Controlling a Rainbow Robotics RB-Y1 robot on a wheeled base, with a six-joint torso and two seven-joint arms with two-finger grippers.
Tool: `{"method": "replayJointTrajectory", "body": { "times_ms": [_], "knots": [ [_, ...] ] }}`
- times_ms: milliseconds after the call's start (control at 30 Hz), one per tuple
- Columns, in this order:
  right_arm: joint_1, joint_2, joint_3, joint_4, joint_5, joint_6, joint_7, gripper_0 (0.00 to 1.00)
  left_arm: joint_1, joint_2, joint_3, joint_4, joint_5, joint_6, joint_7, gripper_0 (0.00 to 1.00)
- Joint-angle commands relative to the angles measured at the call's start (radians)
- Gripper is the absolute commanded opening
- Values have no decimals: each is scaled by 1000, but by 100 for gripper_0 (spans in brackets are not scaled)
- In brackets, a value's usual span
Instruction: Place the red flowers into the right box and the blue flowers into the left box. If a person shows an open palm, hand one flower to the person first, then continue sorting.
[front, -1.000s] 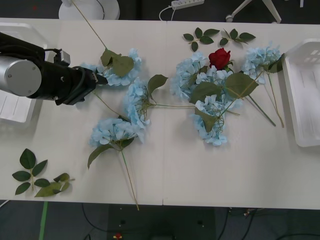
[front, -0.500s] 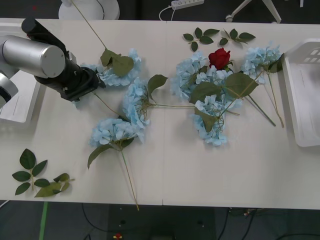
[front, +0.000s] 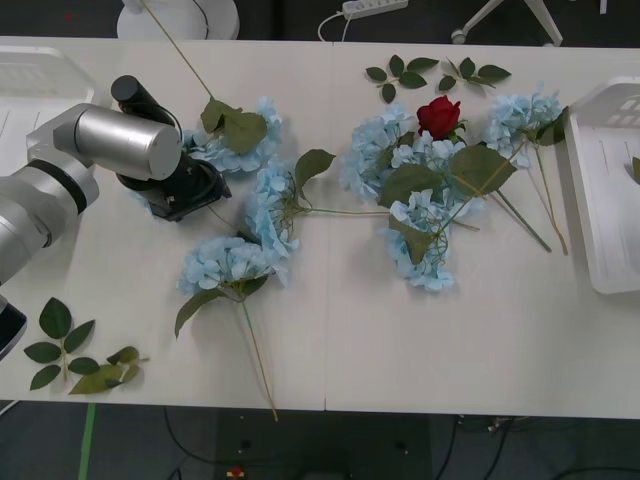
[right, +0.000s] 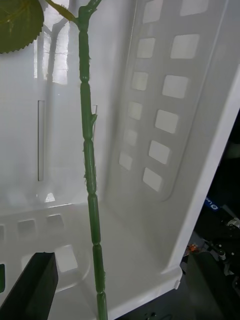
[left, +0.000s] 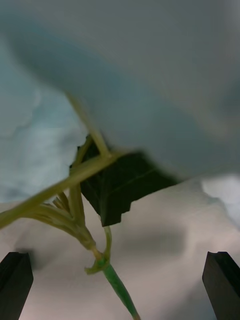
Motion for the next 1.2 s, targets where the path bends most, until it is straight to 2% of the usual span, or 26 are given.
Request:
{"method": "replayJointTrajectory", "body": {
  "times_ms": [33, 167, 300, 333, 367, 400, 433, 500, 667, 867, 1000, 1200],
  "knots": [
    [-87, -57, -38, -7, -109, 101, 3, 100, -63, -42, -46, 59, -28, -31, -14, 100],
    [-164, -83, -41, -20, -227, 179, 10, 100, -63, -57, -48, 86, -42, -31, -15, 100],
    [-231, -84, -38, -23, -333, 178, 10, 100, -61, -61, -48, 88, -57, -31, -17, 100],
    [-248, -83, -28, -23, -366, 155, 10, 100, -60, -61, -49, 88, -57, -31, -18, 77],
    [-264, -77, -11, -23, -395, 121, 10, 100, -61, -61, -48, 88, -57, -31, -18, 45],
    [-268, -74, -4, -23, -405, 106, 10, 100, -61, -61, -48, 88, -57, -30, -18, 32],
    [-277, -67, 13, -23, -428, 64, 12, 100, -60, -61, -48, 88, -57, -30, -17, 9],
    [-290, -46, 41, -23, -450, -3, 7, 100, -60, -61, -48, 91, -61, -30, -20, 0],
    [-290, 17, 94, -20, -451, -138, 3, 100, -60, -59, -48, 91, -81, -30, -26, 0],
    [-288, 111, 110, 26, -448, -253, 3, 100, -60, -59, -48, 91, -101, -30, -28, 0],
    [-291, 160, 162, 57, -445, -319, -5, 100, -61, -48, -48, 86, -131, -30, -26, 0],
    [-313, 235, 209, 135, -438, -395, -17, 100, -61, 30, -23, -15, -187, 38, -28, 0]
  ]
}}
